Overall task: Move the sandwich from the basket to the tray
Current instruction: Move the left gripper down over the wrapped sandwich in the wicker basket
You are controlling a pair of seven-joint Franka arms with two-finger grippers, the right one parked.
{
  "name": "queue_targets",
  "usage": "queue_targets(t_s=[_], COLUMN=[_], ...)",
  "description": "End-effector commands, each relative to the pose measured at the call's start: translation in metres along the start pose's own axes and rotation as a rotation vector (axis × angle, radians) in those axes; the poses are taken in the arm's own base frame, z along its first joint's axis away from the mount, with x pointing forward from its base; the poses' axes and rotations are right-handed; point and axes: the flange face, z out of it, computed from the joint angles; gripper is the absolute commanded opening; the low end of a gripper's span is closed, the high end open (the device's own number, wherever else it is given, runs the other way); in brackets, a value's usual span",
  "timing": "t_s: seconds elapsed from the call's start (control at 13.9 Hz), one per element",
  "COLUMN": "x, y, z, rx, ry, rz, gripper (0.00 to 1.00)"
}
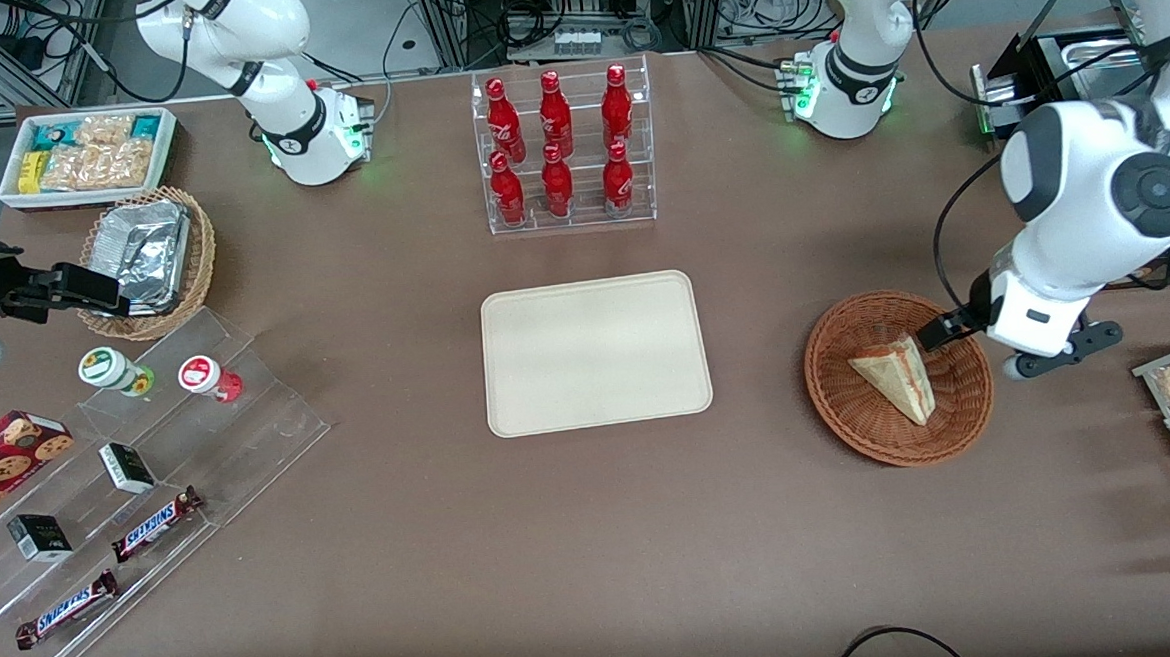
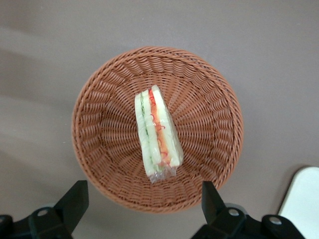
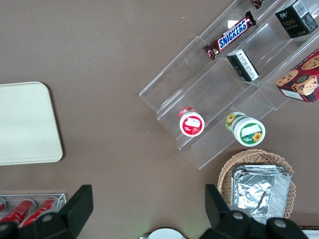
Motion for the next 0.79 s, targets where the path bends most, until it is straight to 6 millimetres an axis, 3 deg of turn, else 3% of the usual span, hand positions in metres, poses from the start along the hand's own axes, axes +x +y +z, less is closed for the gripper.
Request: queue_targets(t_s=[0.0, 0.22, 0.72], x=[-0.007, -0.006, -0.010], y=[0.002, 0.006, 0.009], z=[0.032, 0.065, 0.115], rx=[-0.021, -0.026, -0.031], ry=[0.032, 0.038, 0.039], rz=[-0.062, -0.089, -0.129], gripper=[1.00, 1.00, 1.00])
